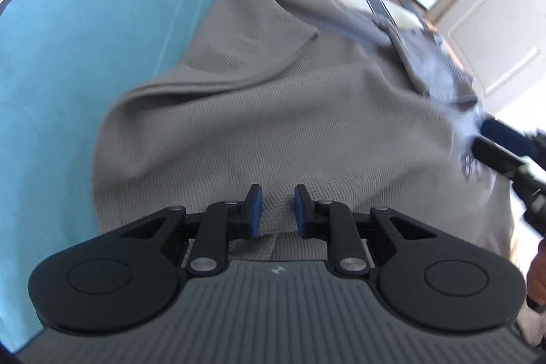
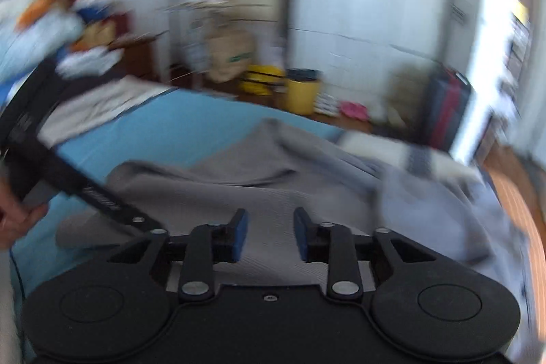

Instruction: Fold clothes

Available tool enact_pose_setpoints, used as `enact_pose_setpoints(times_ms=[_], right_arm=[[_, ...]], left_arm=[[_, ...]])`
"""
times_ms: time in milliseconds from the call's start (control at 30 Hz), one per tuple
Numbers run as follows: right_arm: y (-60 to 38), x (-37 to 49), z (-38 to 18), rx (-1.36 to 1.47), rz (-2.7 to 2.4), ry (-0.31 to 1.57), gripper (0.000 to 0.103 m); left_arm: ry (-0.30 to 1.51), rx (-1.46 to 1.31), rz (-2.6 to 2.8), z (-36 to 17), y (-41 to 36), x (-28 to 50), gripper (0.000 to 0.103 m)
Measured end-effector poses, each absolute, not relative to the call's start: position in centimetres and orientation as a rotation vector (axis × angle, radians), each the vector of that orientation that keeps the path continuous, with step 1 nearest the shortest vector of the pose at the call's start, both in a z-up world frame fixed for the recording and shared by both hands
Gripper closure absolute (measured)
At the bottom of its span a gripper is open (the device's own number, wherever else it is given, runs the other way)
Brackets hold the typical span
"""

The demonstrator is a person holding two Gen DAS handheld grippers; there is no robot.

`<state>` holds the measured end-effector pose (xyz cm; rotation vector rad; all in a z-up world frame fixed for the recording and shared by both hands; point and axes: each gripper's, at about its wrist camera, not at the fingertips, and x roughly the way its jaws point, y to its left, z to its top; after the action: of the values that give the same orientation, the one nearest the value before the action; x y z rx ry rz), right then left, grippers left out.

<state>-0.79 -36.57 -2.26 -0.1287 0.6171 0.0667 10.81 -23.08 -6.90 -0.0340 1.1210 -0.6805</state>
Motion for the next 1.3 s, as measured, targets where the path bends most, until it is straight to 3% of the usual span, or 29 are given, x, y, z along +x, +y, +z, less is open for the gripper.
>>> enact_pose_setpoints(times_ms=[300,367,400,433,933,1000,1100,1300], right_arm=[[-35.6,2.4,-8.8,0.0,0.106,0.784,0.061],[-35.9,2.3,-8.9,0.015,0.102,0.777,0.071],[-35.9,2.1,-8.9,0.005,0.094,0.77,0.095],[-35.6,2.1,-9.2,-0.002,0.089,0.769,0.103],[-37.5,1.5,-8.9,0.089,-0.044,0.727,0.103],[-37.8,1.6,-8.8,0.127,-0.004,0.716,0.097],[-38.9,2.2,-9.6,0.257,0.014,0.73,0.055],[-36.9,2.9,-10.4,0.214,0.062,0.723,0.047]], left_arm=[[1.154,-0.022,-0.69,-8.6,-23.5,11.6,0.084],[1.152,-0.025,-0.691,-8.9,-24.1,12.0,0.084],[1.149,-0.024,-0.695,-8.9,-24.2,12.0,0.084],[1.145,-0.022,-0.701,-8.9,-24.4,12.1,0.084],[1.161,-0.038,-0.692,-9.2,-24.2,12.7,0.082],[1.164,-0.041,-0.687,-9.3,-24.1,12.8,0.082],[1.166,-0.043,-0.686,-9.3,-24.1,13.1,0.082],[1.168,-0.035,-0.685,-9.4,-24.3,13.4,0.082]])
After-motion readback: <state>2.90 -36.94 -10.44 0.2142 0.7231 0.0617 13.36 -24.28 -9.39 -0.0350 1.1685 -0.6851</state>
